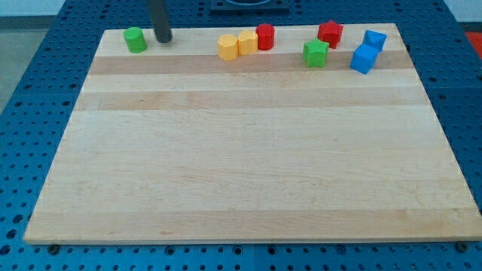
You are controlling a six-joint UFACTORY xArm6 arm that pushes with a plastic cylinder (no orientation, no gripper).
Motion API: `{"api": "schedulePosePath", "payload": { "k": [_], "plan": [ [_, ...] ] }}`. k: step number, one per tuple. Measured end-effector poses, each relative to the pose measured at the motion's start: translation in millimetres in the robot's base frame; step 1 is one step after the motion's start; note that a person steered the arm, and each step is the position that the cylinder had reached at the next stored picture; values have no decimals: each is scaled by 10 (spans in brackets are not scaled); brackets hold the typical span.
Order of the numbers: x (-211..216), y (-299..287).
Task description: Slide the red circle a bit down
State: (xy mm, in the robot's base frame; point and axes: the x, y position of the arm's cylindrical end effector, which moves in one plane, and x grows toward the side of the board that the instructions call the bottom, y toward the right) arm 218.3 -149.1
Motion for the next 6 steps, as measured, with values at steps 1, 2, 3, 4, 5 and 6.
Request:
{"api": "schedulePosePath", "payload": {
  "k": [1, 2, 3, 4, 5, 6],
  "plan": [
    [-73, 628],
    [-213, 1102],
    [-222, 1532],
    [-216, 1867],
    [-68, 1998],
    [158, 2071]
  ]
}}
